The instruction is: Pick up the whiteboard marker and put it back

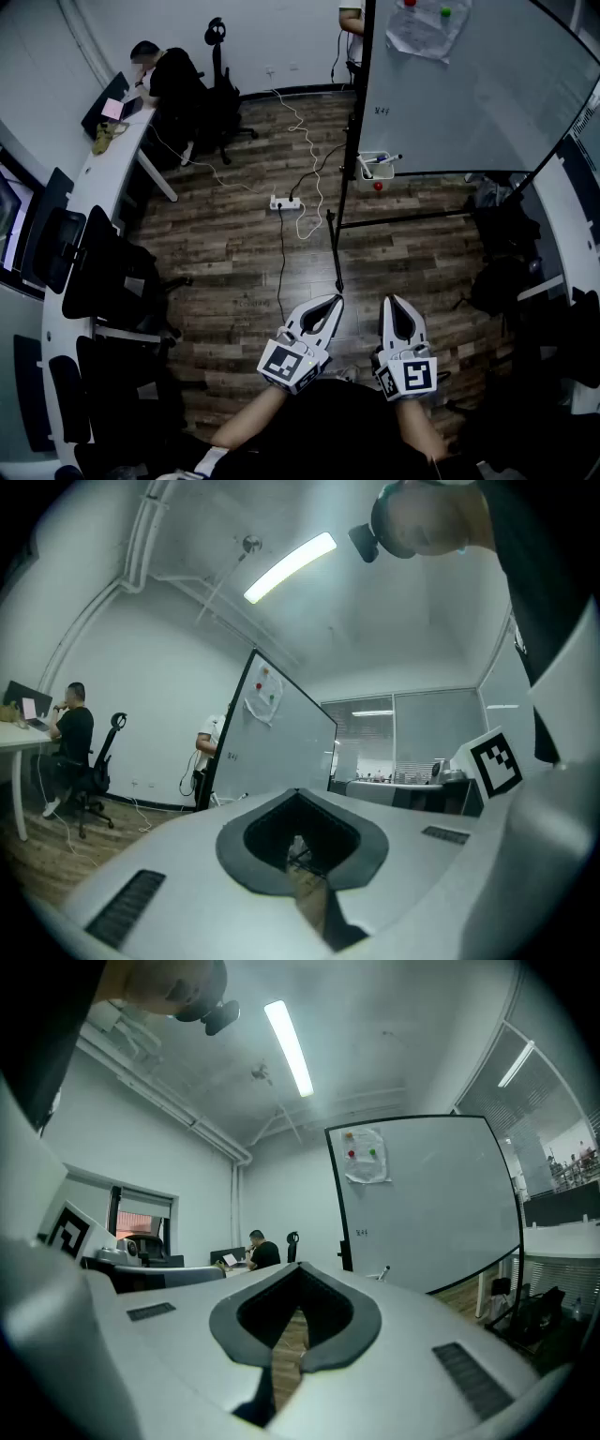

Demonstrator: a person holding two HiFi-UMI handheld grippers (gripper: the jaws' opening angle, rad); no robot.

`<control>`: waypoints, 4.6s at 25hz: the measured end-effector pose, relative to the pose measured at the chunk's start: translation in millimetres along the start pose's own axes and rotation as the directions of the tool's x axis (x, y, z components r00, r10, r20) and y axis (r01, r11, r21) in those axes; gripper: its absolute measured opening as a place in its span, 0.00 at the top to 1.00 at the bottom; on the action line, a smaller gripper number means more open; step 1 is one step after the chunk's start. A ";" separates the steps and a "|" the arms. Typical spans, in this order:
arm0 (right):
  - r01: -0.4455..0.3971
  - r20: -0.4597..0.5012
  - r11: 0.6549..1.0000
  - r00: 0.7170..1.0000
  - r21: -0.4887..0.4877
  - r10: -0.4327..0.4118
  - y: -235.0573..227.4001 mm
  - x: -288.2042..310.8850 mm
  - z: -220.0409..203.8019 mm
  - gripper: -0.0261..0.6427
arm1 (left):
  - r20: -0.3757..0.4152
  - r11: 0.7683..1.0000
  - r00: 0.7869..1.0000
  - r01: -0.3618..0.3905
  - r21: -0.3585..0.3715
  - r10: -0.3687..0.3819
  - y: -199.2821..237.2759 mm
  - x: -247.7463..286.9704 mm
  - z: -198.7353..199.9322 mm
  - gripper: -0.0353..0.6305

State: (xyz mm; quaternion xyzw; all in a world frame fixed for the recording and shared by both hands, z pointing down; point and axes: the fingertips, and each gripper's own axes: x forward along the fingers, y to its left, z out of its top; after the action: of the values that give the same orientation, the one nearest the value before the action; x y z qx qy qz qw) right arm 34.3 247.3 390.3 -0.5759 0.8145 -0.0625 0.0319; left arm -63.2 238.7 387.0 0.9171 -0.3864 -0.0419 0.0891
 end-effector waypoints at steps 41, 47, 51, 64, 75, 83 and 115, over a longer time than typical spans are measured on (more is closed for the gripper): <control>0.118 0.003 0.993 0.993 -0.009 -0.118 63.6 14.2 -9.9 0.94 | 0.003 0.995 0.997 0.076 -0.068 -0.076 66.3 -48.9 8.9 0.94; 0.116 0.001 0.993 0.993 -0.005 -0.116 54.3 30.0 -11.4 0.94 | 0.026 0.992 0.995 0.095 -0.081 -0.093 72.8 -31.8 7.2 0.94; 0.102 0.004 0.995 0.995 0.001 -0.102 39.3 43.0 -12.7 0.94 | 0.016 0.993 0.996 0.085 -0.079 -0.084 76.8 -13.7 4.3 0.94; 0.046 0.007 0.999 0.999 0.014 -0.046 -17.0 98.6 -3.1 0.94 | -0.002 0.997 0.998 0.061 -0.054 -0.061 91.9 61.6 2.0 0.94; -0.010 -0.003 1.000 1.000 0.029 0.010 -71.4 123.5 3.3 0.94 | -0.019 0.998 1.000 0.001 -0.065 -0.002 88.5 121.9 1.2 0.94; -0.050 0.010 0.998 0.999 0.033 0.050 -98.2 128.1 10.2 0.94 | -0.022 0.997 0.999 -0.046 -0.054 0.045 83.0 148.5 0.5 0.94; -0.043 0.006 0.999 0.999 0.022 0.043 -130.7 232.9 3.0 0.94 | -0.098 0.992 0.995 -0.030 -0.122 0.018 177.1 241.9 -27.3 0.94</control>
State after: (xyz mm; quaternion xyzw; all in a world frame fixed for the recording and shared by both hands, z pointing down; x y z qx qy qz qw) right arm 78.9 -15.2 410.1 -0.5580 0.8259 -0.0694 0.0418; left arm -14.6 -52.3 446.5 0.9062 -0.3892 -0.0202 0.1644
